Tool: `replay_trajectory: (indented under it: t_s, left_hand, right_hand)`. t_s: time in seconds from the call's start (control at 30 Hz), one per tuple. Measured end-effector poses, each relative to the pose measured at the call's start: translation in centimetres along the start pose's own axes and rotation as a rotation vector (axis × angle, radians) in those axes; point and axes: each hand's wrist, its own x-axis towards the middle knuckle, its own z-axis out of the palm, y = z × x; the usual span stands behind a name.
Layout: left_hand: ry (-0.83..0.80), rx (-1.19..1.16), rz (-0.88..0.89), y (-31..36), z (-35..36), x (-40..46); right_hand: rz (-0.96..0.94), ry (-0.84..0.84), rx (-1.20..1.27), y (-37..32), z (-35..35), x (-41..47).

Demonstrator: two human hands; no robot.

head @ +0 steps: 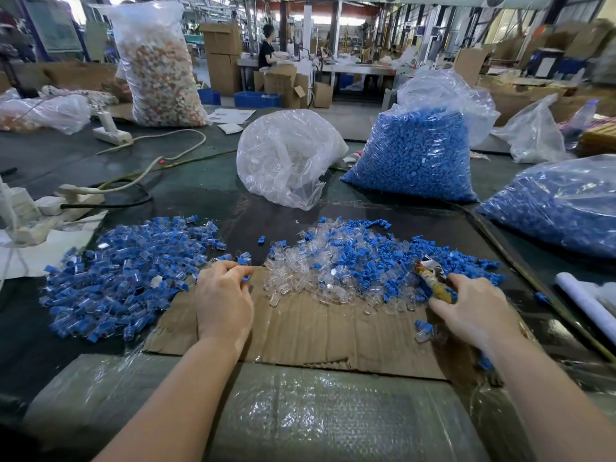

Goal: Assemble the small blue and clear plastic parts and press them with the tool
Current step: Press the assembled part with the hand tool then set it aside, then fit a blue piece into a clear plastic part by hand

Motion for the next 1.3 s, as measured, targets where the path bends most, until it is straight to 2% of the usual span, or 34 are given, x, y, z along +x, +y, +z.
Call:
replay_trajectory:
  t_s: [0.13,0.3,0.4,0.5,0.6,0.73,0.93,1.17,1.3]
  left_hand:
    - [-0.007,-0.069,0.076,1.7,0.2,-0.6]
    - [-0.169,-0.215,0.172,4.7,1.1,-2.1]
    - [-0.32,-0.293,0.209,6.4,1.8,-3.1]
    - [-0.4,-0.305,0.266,7.9,2.5,-4.1]
    - [-0.439,-0.293,0.363,9.0,3.4,-4.8]
    - [-0.524,-0.252,0.448,9.6,4.4,-5.4]
    - [-0.461,-0.313,0.341,9.0,4.7,-5.4]
    - [-0.399,-0.438,0.178,8.6,4.5,-5.2]
    - [-0.394,-0.633,0.005,8.3,4.5,-5.1]
  right_hand:
    - [0.002,-0.02,-0.033,0.0,0.3,0.0]
    - [0.017,-0.051,-0.066,-0.1,0.5,-0.4]
    - [-0.03,0.088,-0.022,-0.6,0.2,-1.1]
    - [-0.184,0.258,0.043,-1.8,0.1,-1.8]
    - [-0.255,0.226,0.092,-2.8,0.2,-2.4]
    - [-0.252,0.195,0.036,-2.6,-0.4,-2.7]
    - [-0.196,0.018,-0.098,-2.5,-0.8,-2.7]
    - [-0.249,0.111,-0.098,-3.6,0.9,-2.3]
    - [-0.328,0.221,0.115,-4.7,2.0,-2.4]
